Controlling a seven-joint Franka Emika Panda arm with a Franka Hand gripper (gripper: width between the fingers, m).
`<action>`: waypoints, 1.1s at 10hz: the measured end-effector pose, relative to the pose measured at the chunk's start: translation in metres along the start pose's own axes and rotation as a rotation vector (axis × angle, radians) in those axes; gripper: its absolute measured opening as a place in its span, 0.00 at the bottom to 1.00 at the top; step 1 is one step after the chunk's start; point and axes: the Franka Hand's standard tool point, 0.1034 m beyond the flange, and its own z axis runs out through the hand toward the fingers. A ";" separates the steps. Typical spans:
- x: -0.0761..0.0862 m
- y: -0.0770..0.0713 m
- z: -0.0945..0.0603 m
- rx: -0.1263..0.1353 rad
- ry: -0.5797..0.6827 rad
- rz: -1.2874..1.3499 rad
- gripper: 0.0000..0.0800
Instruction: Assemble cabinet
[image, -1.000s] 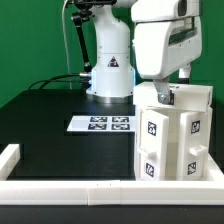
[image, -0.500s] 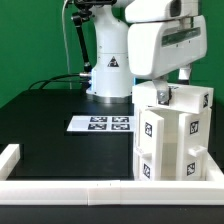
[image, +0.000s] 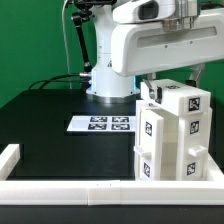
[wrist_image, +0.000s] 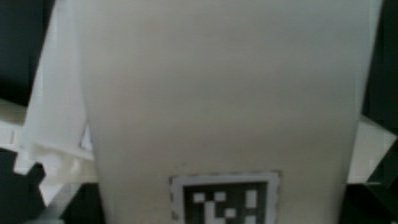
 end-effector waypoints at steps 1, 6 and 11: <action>0.000 0.000 0.000 0.000 0.000 0.048 0.70; 0.000 0.001 0.000 0.000 0.000 0.417 0.70; 0.001 0.000 -0.001 0.009 0.050 0.903 0.70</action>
Offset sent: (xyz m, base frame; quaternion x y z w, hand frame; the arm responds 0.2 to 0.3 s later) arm 0.0000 0.0000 0.0000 0.0000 0.0000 0.1938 0.9810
